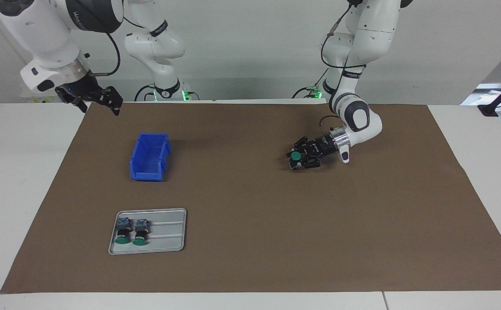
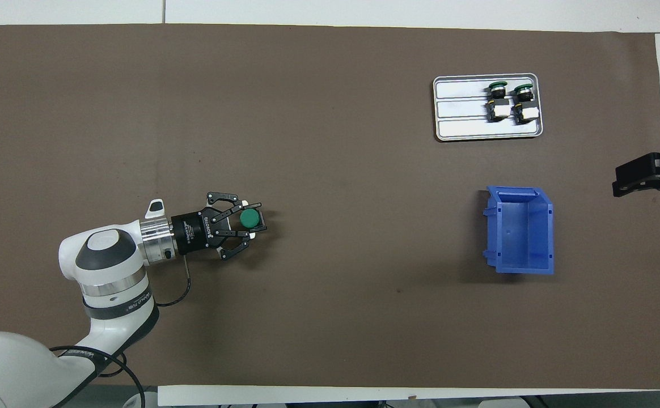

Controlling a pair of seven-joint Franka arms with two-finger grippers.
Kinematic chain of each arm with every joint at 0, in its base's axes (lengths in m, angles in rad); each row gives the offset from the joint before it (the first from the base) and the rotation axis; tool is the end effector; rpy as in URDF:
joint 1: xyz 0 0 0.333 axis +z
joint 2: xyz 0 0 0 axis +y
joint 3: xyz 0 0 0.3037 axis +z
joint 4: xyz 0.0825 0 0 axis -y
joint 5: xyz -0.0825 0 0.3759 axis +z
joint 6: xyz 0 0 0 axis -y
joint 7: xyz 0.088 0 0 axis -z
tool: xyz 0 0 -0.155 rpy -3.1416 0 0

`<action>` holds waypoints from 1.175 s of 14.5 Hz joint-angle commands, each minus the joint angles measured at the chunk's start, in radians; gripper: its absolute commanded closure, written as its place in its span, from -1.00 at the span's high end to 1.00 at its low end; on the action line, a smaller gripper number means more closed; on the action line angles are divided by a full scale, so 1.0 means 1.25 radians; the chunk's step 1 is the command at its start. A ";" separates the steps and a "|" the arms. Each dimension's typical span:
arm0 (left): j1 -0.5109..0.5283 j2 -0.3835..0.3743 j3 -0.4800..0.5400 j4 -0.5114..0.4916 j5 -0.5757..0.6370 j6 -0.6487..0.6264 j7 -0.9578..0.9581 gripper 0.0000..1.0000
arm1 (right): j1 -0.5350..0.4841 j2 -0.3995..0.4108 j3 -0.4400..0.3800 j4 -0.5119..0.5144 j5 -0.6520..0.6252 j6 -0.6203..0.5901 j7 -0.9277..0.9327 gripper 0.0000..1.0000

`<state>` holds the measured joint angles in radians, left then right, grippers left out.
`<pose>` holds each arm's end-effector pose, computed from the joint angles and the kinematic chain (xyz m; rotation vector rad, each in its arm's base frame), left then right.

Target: Place and press button with both arms

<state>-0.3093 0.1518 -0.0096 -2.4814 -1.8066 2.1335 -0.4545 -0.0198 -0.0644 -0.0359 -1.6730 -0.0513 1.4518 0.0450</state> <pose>0.4265 -0.2271 0.2050 1.3876 1.5118 -0.8582 0.5030 -0.0369 0.5429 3.0799 -0.1580 -0.2427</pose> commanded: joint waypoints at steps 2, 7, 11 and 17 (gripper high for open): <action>-0.013 -0.039 0.003 -0.016 -0.018 0.043 -0.017 0.23 | -0.003 -0.014 0.001 -0.014 -0.007 0.003 -0.018 0.97; -0.014 -0.071 0.004 -0.016 -0.016 0.054 -0.059 1.00 | -0.003 -0.014 0.001 -0.014 -0.007 0.004 -0.018 0.97; -0.026 -0.107 0.006 -0.016 -0.011 0.075 -0.098 1.00 | -0.003 -0.014 0.001 -0.014 -0.007 0.004 -0.018 0.97; -0.050 -0.172 0.003 -0.009 0.077 0.156 -0.123 1.00 | -0.003 -0.014 0.001 -0.014 -0.007 0.004 -0.018 0.97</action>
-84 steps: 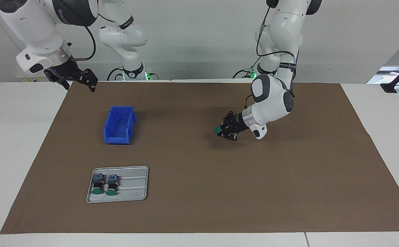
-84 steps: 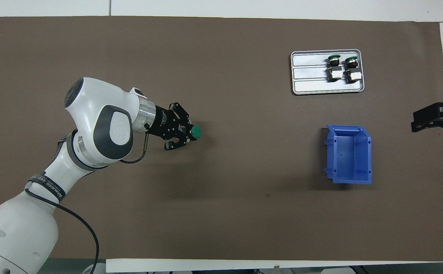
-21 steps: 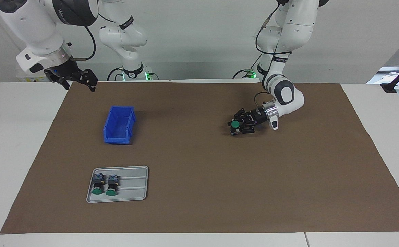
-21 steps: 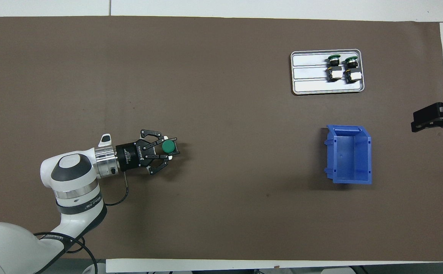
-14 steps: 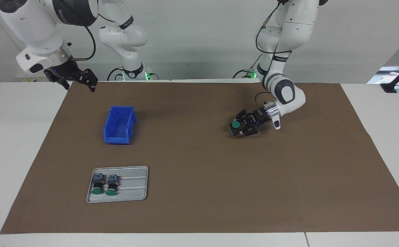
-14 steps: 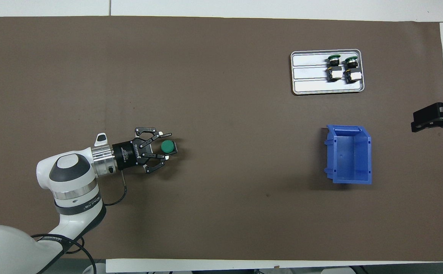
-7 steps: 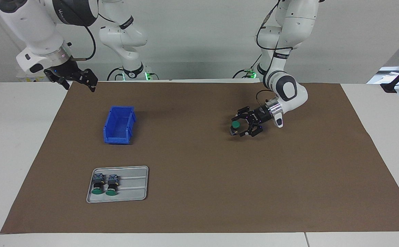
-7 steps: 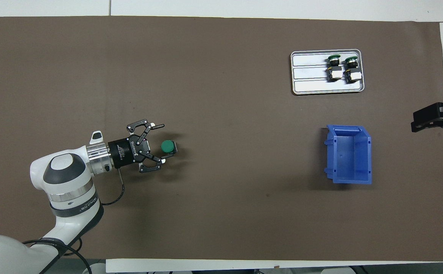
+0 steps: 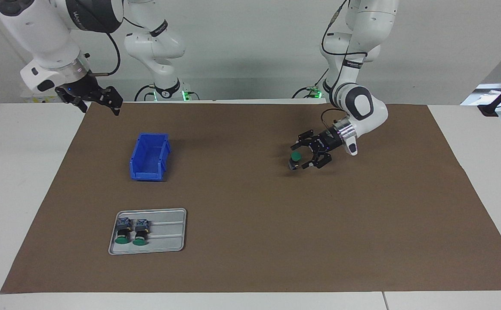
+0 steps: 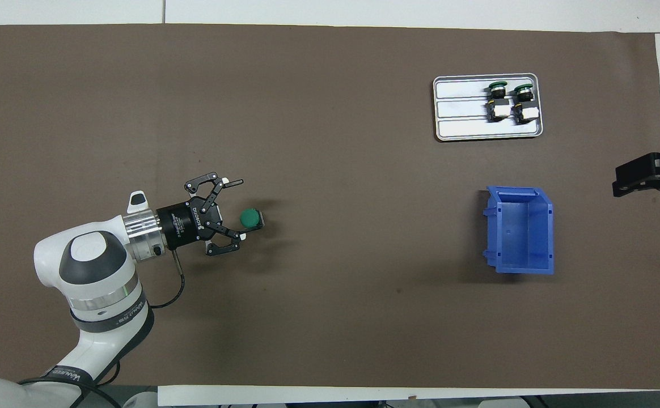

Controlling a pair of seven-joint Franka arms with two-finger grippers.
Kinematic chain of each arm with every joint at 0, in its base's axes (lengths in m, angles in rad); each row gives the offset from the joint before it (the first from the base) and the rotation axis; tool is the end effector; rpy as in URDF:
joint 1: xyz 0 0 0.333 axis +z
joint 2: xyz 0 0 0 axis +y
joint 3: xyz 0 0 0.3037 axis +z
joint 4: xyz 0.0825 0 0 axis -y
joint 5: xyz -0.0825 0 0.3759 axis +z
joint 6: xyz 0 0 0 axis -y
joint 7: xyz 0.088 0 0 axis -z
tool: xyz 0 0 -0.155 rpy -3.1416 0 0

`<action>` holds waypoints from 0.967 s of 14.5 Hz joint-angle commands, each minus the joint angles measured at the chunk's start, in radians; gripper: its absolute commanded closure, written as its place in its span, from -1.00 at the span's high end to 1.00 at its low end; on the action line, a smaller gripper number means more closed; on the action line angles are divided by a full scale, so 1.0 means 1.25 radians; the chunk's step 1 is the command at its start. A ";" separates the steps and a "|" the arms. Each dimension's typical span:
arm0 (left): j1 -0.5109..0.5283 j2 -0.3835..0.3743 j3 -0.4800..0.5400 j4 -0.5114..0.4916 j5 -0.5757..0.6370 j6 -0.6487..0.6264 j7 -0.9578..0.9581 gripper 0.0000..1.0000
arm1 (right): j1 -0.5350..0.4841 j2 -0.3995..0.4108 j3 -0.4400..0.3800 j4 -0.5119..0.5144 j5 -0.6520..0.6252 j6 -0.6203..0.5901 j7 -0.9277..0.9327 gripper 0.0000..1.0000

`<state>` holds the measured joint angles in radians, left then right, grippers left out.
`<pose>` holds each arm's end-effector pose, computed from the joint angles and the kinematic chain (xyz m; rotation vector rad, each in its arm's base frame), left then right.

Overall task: Place and press button with both arms
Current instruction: 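Open the left gripper and back it away from the button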

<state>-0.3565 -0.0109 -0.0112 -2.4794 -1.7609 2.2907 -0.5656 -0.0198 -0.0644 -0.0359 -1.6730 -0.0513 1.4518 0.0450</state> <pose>0.4381 -0.2303 0.2703 1.4245 1.5275 -0.7169 0.5030 -0.0369 0.5429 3.0799 -0.1580 -0.2427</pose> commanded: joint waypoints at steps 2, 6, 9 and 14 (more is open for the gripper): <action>-0.009 -0.053 0.004 0.004 0.116 0.030 -0.080 1.00 | -0.003 -0.014 0.001 -0.014 -0.007 0.004 -0.018 0.97; -0.009 -0.049 0.004 0.067 0.334 0.025 -0.210 1.00 | -0.003 -0.014 0.001 -0.014 -0.007 0.004 -0.018 0.97; -0.011 -0.050 0.004 0.092 0.435 0.013 -0.214 1.00 | -0.003 -0.014 0.001 -0.014 -0.007 0.004 -0.018 0.97; -0.009 -0.043 0.004 0.190 0.722 -0.076 -0.238 1.00 | -0.003 -0.014 0.001 -0.014 -0.007 0.004 -0.018 0.97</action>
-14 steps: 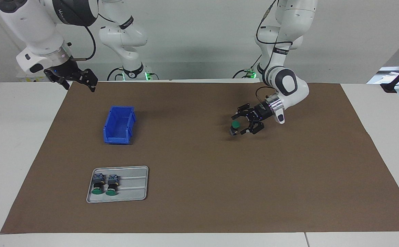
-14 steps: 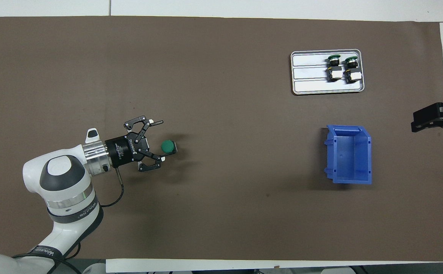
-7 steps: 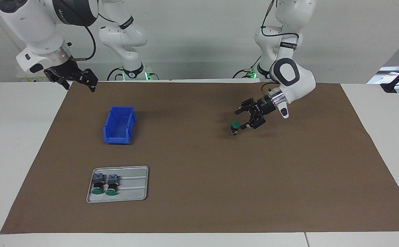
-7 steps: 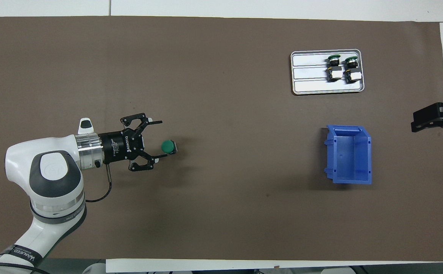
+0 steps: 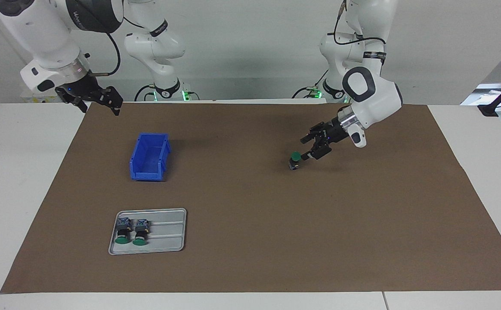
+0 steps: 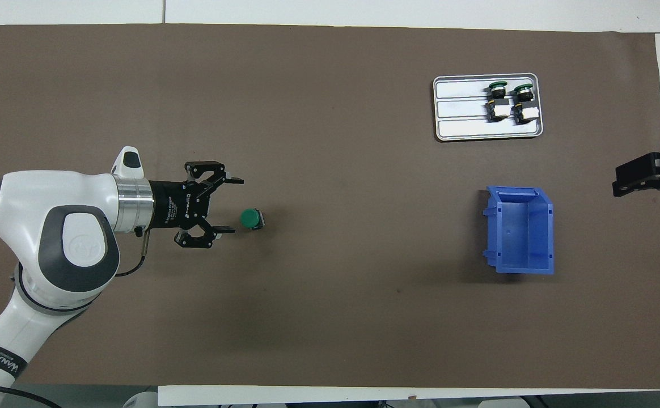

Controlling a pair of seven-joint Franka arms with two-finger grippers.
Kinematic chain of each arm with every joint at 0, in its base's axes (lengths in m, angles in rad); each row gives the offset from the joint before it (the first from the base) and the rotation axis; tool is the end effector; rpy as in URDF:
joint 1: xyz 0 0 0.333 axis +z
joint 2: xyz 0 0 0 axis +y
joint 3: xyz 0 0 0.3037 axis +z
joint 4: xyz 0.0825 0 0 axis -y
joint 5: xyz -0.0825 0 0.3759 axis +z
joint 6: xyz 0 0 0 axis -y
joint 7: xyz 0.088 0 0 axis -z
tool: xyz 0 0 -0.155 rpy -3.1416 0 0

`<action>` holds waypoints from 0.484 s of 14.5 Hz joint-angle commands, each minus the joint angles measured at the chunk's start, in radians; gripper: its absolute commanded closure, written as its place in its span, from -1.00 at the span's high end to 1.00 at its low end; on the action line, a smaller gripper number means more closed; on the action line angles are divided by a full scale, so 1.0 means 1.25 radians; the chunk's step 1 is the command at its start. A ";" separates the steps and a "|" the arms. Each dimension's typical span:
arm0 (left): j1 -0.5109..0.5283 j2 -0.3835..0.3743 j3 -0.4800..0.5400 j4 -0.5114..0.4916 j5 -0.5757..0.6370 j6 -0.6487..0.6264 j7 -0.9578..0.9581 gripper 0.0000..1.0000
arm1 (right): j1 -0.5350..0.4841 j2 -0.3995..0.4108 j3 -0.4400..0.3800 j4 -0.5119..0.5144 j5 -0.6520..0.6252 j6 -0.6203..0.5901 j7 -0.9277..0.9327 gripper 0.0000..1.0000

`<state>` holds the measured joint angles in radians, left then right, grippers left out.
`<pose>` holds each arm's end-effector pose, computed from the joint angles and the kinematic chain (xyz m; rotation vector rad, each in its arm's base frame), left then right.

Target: Place and press button with both arms

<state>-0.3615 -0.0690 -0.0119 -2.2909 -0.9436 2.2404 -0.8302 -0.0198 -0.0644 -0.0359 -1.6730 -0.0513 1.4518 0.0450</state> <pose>0.4625 -0.2394 0.3481 2.1354 1.2561 -0.5205 0.5030 -0.0369 0.5429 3.0799 -0.1580 -0.2427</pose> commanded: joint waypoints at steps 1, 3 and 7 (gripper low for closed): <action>-0.007 0.005 0.003 0.046 0.097 -0.036 -0.028 1.00 | -0.003 -0.014 0.001 -0.014 -0.007 0.003 -0.018 0.97; -0.024 0.009 0.002 0.069 0.195 -0.036 -0.029 1.00 | -0.003 -0.014 0.001 -0.014 -0.007 0.004 -0.018 0.97; -0.063 0.018 0.002 0.100 0.315 -0.039 -0.022 1.00 | -0.003 -0.014 0.001 -0.014 -0.007 0.004 -0.018 0.97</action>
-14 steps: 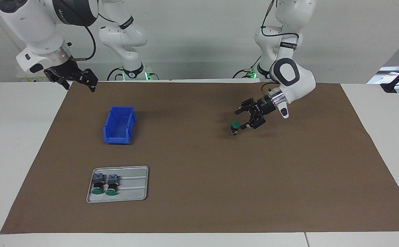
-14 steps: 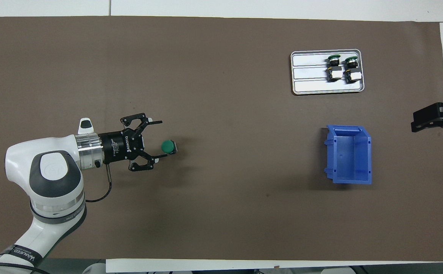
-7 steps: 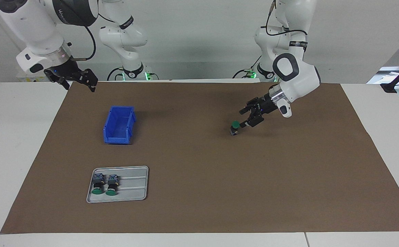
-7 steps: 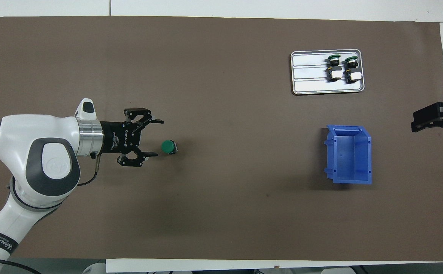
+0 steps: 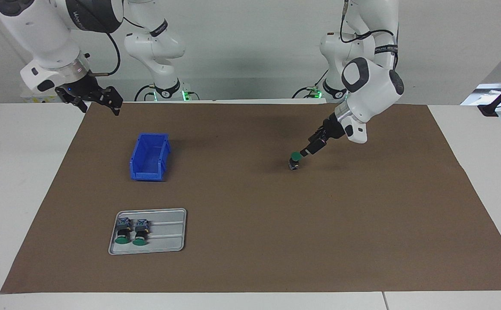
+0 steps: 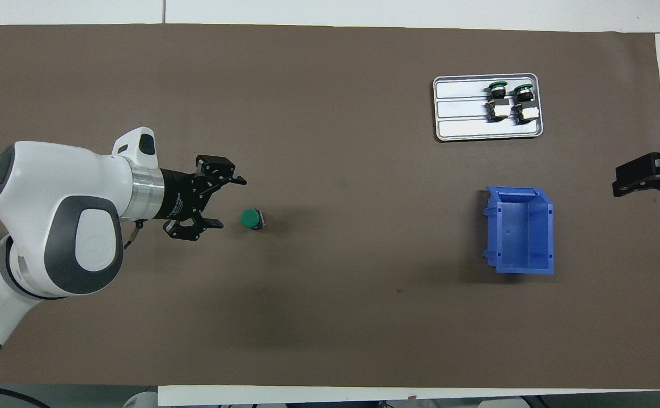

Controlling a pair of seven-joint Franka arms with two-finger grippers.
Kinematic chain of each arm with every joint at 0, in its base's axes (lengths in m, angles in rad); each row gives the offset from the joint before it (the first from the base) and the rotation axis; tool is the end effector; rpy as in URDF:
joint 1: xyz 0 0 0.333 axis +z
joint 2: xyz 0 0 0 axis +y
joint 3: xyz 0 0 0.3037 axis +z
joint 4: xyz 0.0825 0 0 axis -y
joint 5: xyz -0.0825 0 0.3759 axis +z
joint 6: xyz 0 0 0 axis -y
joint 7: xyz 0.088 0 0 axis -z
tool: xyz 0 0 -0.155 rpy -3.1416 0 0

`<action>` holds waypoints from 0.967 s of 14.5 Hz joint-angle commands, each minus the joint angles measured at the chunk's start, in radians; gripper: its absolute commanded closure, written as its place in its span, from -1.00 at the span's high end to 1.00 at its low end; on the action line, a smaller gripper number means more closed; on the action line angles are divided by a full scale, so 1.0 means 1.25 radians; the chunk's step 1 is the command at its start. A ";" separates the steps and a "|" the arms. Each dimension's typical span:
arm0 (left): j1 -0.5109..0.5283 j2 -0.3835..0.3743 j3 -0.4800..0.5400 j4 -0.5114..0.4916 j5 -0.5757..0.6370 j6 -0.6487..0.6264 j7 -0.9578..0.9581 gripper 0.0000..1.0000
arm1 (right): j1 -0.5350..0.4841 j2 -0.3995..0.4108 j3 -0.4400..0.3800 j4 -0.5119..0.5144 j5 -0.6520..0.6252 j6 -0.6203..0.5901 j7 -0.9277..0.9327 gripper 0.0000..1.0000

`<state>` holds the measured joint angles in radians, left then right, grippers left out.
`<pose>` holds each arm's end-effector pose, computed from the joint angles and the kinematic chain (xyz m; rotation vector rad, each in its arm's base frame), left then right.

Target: Place and press button with both arms

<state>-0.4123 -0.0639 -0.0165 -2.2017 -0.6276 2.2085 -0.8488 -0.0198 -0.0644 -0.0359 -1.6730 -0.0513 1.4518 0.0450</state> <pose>0.4648 -0.2591 0.3722 2.4657 1.0191 -0.3430 0.5030 -0.0369 0.5429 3.0799 -0.1580 -0.2427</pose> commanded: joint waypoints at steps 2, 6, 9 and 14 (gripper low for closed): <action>-0.048 0.014 0.006 0.033 0.174 -0.014 -0.004 1.00 | -0.003 -0.014 0.001 -0.014 -0.007 0.004 -0.018 0.97; -0.079 0.016 0.005 0.047 0.275 -0.018 0.032 0.85 | -0.003 -0.014 0.001 -0.014 -0.007 0.004 -0.019 0.97; -0.089 0.030 0.005 0.085 0.344 -0.075 0.079 0.09 | -0.003 -0.014 0.001 -0.014 -0.007 0.004 -0.018 0.97; -0.124 0.116 0.005 0.176 0.411 -0.117 0.094 -0.51 | -0.003 -0.014 0.001 -0.014 -0.007 0.004 -0.018 0.97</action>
<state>-0.5337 0.0295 -0.0206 -2.0321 -0.1633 2.0966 -0.7434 -0.0198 -0.0644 -0.0359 -1.6730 -0.0513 1.4518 0.0450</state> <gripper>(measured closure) 0.670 0.009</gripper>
